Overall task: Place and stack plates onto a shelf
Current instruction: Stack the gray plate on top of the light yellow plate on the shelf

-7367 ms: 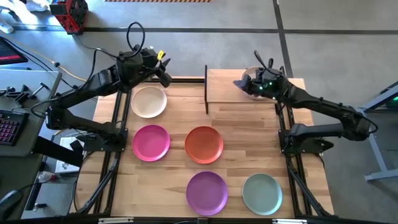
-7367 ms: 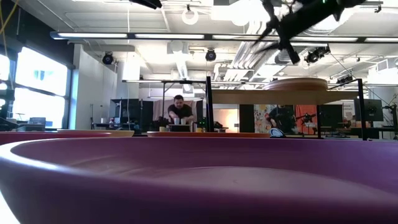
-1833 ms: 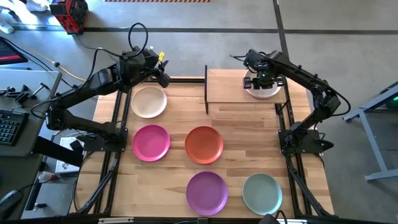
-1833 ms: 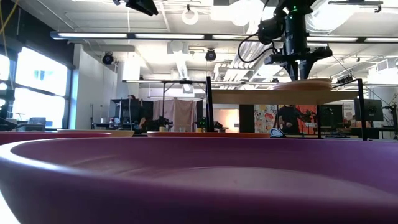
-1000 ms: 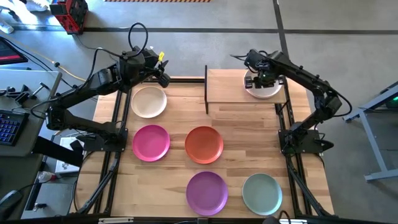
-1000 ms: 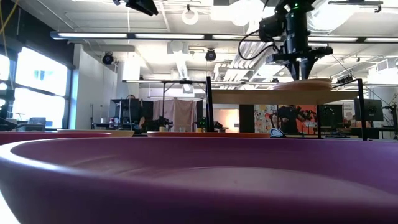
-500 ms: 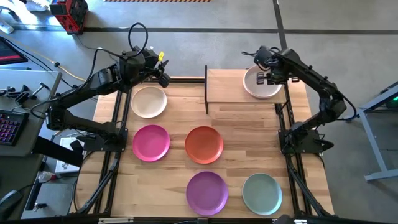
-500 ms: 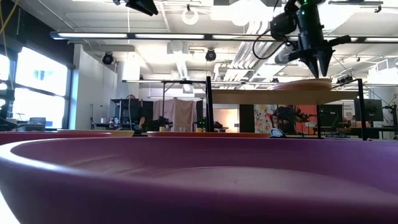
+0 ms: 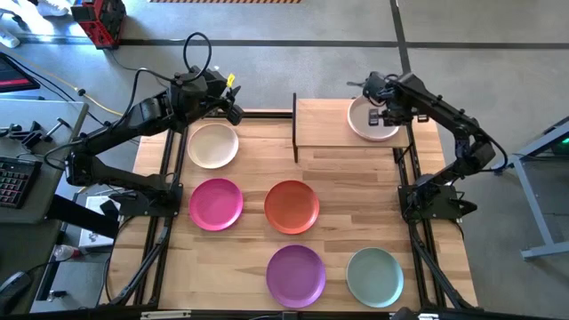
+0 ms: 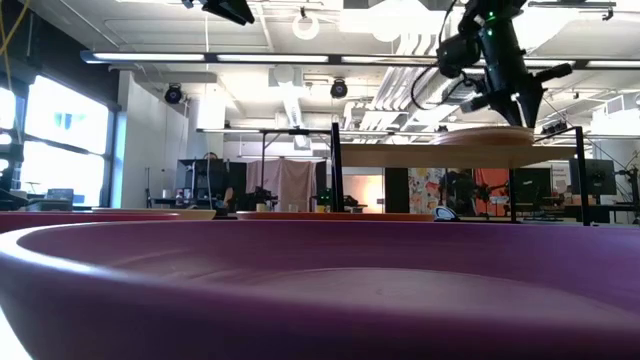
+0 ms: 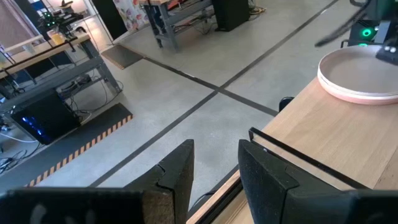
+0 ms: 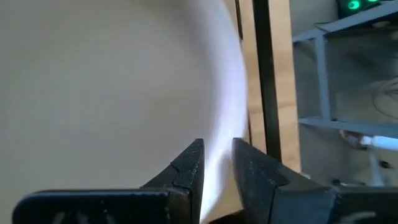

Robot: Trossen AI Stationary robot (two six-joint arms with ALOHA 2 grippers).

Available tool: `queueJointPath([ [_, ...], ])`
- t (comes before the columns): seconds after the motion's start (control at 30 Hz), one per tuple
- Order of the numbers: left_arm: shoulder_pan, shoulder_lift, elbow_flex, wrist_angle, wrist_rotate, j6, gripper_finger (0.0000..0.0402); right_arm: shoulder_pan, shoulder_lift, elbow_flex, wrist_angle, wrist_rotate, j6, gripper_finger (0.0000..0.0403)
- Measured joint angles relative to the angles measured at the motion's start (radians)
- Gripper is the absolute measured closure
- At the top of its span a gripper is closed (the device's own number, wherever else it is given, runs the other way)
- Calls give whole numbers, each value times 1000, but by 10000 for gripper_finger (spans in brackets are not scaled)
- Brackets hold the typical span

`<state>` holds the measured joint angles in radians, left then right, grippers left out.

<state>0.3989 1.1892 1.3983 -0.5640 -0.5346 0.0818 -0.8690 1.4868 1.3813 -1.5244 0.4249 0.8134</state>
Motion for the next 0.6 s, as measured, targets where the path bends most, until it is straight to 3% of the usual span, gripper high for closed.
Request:
queueJointPath([
  [0.6,0,0,0,0,0,27,286,12,-13,-55,27,-37,44,329],
])
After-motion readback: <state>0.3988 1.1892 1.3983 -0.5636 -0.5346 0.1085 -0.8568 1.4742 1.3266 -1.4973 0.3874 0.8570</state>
